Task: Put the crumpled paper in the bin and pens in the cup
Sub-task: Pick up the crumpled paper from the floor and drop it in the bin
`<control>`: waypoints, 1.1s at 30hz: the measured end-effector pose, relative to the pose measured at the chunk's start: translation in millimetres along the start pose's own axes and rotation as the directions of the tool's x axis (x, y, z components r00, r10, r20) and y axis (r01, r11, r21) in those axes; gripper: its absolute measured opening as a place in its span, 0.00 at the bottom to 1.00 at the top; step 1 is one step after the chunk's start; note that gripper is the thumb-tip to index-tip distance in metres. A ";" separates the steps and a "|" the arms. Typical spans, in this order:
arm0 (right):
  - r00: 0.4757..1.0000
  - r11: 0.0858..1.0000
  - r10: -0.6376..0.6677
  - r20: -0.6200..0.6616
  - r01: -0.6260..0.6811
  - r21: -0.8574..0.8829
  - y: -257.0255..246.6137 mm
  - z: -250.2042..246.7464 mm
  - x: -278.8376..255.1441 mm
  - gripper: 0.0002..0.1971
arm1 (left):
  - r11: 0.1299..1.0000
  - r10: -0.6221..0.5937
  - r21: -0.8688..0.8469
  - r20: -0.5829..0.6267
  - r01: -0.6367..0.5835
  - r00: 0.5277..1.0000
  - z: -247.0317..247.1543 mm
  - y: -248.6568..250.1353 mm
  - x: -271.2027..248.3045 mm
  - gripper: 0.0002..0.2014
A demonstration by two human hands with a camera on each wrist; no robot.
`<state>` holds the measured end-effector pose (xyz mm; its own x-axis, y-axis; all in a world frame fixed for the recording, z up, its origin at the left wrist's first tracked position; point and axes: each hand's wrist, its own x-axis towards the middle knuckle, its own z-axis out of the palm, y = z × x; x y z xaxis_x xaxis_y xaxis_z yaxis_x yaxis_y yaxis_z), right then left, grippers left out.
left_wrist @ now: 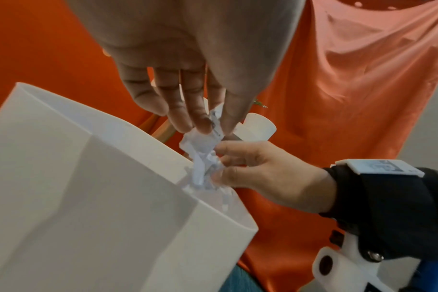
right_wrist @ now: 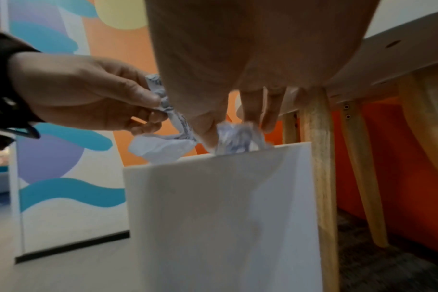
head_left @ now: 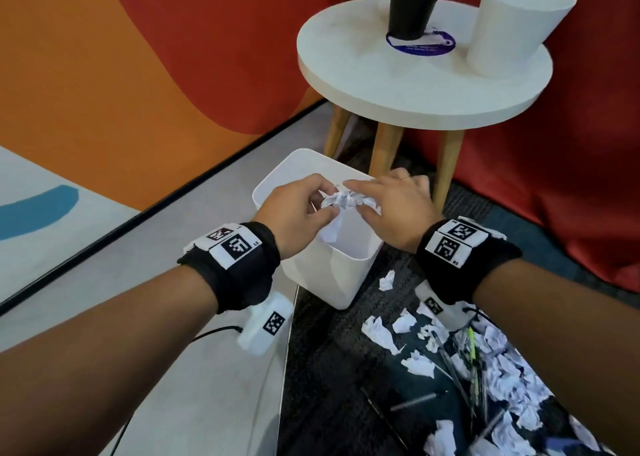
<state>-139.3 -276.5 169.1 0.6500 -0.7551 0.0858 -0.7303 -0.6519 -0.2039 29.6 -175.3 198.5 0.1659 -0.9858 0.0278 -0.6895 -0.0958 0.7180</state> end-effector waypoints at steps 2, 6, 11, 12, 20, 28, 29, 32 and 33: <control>0.997 0.997 0.026 0.077 -0.020 -0.073 0.4 4.8 1.8 0.29 | 0.999 0.024 0.035 0.013 -0.025 1.000 -0.8 -7.8 8.6 0.09; 0.991 0.992 0.114 0.075 -0.118 0.052 0.5 8.9 0.3 0.30 | 0.992 0.049 0.109 0.152 -0.066 0.987 0.9 -20.4 26.0 0.20; 0.884 0.854 0.454 -0.113 -0.395 0.340 -0.2 11.2 -9.3 0.16 | 0.993 0.004 0.113 0.280 -0.037 0.960 2.7 -33.5 35.7 0.17; 0.832 0.791 0.544 -0.109 -0.465 0.398 0.1 13.6 -12.5 0.15 | 0.995 0.007 0.094 0.297 -0.037 0.955 3.0 -35.4 34.4 0.15; 0.589 0.668 0.670 0.452 -0.744 -0.021 4.6 59.5 -59.5 0.08 | 0.996 0.086 -0.006 0.423 -0.093 0.902 14.1 -47.1 9.1 0.11; 0.439 0.727 0.573 0.692 -0.662 -0.182 16.8 137.4 -115.0 0.12 | 0.823 0.551 -0.049 0.311 -0.566 0.774 24.1 -26.2 -0.6 0.10; 0.423 0.723 0.572 0.703 -0.665 -0.188 20.9 150.0 -122.8 0.13 | 0.754 0.636 -0.092 0.353 -0.651 0.686 29.2 -18.6 -9.8 0.09; 0.424 0.690 0.583 0.693 -0.709 -0.147 34.5 173.6 -142.3 0.12 | 0.679 0.620 -0.205 0.675 -0.705 0.400 58.5 -1.5 -40.8 0.12; 0.434 0.678 0.600 0.672 -0.722 -0.139 37.2 174.4 -144.4 0.13 | 0.689 0.534 -0.173 0.777 -0.704 0.333 72.2 -1.1 -47.7 0.12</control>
<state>-223.7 -179.5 -21.0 -0.0148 -0.6720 -0.7404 -0.9936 0.0930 -0.0645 -28.5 -138.2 146.2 -0.8611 -0.4867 -0.1474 -0.4701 0.6514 0.5955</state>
